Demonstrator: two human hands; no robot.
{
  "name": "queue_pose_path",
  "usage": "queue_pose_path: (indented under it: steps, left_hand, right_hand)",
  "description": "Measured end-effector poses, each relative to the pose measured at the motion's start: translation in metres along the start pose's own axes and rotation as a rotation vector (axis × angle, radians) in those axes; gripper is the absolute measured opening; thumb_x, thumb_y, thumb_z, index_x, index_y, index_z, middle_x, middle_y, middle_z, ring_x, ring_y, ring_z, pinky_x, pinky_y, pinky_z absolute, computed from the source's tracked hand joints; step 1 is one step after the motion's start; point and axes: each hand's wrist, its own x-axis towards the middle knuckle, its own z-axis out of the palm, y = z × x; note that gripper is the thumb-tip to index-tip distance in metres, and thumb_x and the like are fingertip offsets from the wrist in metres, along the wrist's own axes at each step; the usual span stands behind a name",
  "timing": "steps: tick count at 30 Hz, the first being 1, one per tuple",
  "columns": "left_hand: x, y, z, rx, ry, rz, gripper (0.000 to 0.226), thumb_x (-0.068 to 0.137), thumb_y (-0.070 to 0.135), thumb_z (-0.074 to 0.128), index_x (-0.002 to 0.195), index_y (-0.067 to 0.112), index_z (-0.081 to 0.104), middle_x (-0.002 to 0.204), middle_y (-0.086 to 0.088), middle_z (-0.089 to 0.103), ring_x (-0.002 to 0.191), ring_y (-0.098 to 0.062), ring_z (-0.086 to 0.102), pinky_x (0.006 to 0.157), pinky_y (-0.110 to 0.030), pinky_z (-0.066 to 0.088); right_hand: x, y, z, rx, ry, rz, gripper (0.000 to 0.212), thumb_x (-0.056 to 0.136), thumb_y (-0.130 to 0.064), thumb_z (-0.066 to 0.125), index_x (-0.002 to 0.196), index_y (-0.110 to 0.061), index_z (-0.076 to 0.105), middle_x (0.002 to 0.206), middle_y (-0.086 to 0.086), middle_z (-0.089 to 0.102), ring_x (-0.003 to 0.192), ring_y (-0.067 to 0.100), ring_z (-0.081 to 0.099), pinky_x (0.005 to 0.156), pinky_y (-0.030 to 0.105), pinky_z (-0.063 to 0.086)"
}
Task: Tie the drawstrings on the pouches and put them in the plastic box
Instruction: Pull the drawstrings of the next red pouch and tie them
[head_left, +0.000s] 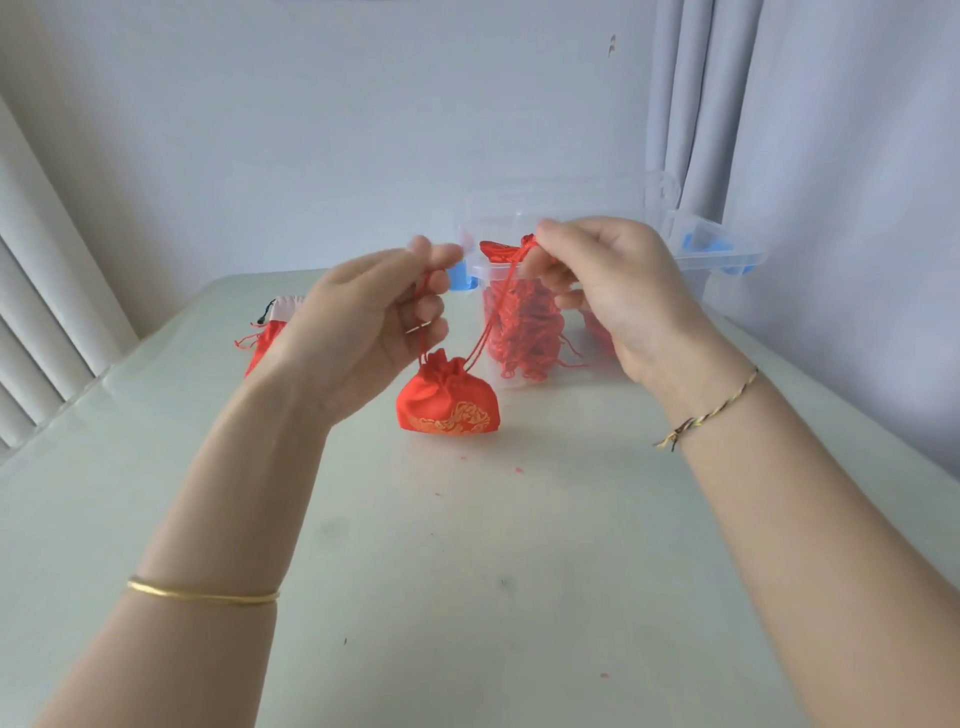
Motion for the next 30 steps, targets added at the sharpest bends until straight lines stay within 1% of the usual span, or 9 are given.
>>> queue_pose_path:
  steps: [4,6,8,11,15,20,24,28,30]
  left_hand:
    - [-0.005,-0.001,0.012,0.273,-0.062,-0.020,0.037,0.071,0.023,0.063,0.099,-0.001,0.065,0.065,0.003,0.039,0.053,-0.006,0.034,0.048,-0.015,0.034]
    - [-0.006,-0.003,0.017,0.377,-0.091,-0.015,0.050,0.070,0.024,0.065,0.102,-0.015,0.060,0.060,0.001,0.029,0.052,-0.008,0.028,0.047,-0.015,0.029]
    - [-0.006,-0.005,0.019,0.408,-0.093,-0.008,0.047,0.078,0.018,0.063,0.097,-0.024,0.053,0.059,-0.003,0.028,0.048,-0.007,0.032,0.045,-0.015,0.027]
    - [-0.005,-0.006,0.018,0.326,-0.052,-0.014,0.025,0.087,0.011,0.056,0.086,-0.013,0.059,0.063,-0.007,0.044,0.046,-0.005,0.034,0.043,-0.013,0.028]
    - [-0.003,-0.005,0.016,0.199,-0.028,-0.027,0.019,0.091,0.012,0.051,0.084,0.000,0.064,0.057,0.003,0.051,0.047,-0.004,0.035,0.041,-0.013,0.028]
    - [0.000,-0.006,0.012,0.149,0.039,-0.002,0.018,0.092,0.009,0.050,0.086,0.006,0.067,0.063,0.003,0.062,0.050,-0.003,0.045,0.044,-0.012,0.036]
    - [0.001,-0.006,0.009,0.151,0.061,0.011,0.015,0.088,-0.002,0.051,0.088,0.001,0.066,0.065,0.001,0.066,0.052,-0.003,0.052,0.050,-0.011,0.044]
    - [-0.002,-0.003,0.010,0.190,-0.032,0.035,0.020,0.088,-0.007,0.049,0.090,0.005,0.066,0.069,-0.001,0.065,0.057,-0.008,0.052,0.056,-0.015,0.047]
    - [-0.003,-0.004,0.011,0.263,-0.067,0.088,0.023,0.088,-0.008,0.050,0.095,0.007,0.065,0.074,-0.004,0.064,0.061,-0.011,0.053,0.059,-0.018,0.048]
  right_hand:
    - [-0.005,-0.004,0.008,-0.038,-0.085,-0.108,0.036,0.092,-0.018,0.052,0.059,-0.019,0.063,0.058,-0.013,0.062,0.058,-0.003,0.050,0.059,0.011,0.040]
    - [-0.007,-0.004,0.012,-0.013,-0.125,-0.116,0.035,0.093,-0.020,0.051,0.061,-0.019,0.064,0.061,-0.013,0.063,0.061,-0.002,0.052,0.061,0.012,0.041]
    - [-0.008,-0.003,0.014,0.056,-0.136,-0.076,0.034,0.095,-0.023,0.050,0.065,-0.018,0.065,0.060,-0.012,0.063,0.063,0.001,0.053,0.060,0.015,0.043]
    - [-0.005,0.001,0.011,0.044,-0.104,0.076,0.039,0.098,-0.035,0.040,0.078,-0.012,0.065,0.071,-0.001,0.063,0.070,0.012,0.057,0.063,0.024,0.046]
    - [-0.007,0.008,0.006,-0.077,-0.301,0.242,0.034,0.098,-0.030,0.039,0.078,-0.014,0.061,0.073,0.000,0.063,0.067,0.013,0.058,0.059,0.024,0.044]
    - [-0.005,0.009,0.006,-0.040,-0.379,0.202,0.031,0.095,-0.015,0.047,0.065,-0.012,0.051,0.067,0.003,0.053,0.058,0.012,0.053,0.056,0.024,0.042]
    - [-0.007,0.008,0.000,-0.197,-0.541,0.236,0.029,0.093,-0.017,0.051,0.065,-0.013,0.056,0.066,0.004,0.059,0.062,0.013,0.056,0.066,0.030,0.045]
    - [-0.002,0.015,0.003,-0.155,-0.283,0.156,0.024,0.097,-0.013,0.040,0.084,-0.014,0.061,0.079,0.001,0.062,0.072,0.015,0.057,0.068,0.031,0.044]
    - [-0.002,0.018,0.007,0.023,-0.325,0.171,0.025,0.098,-0.009,0.035,0.097,-0.012,0.060,0.081,0.002,0.063,0.074,0.015,0.060,0.069,0.026,0.046]
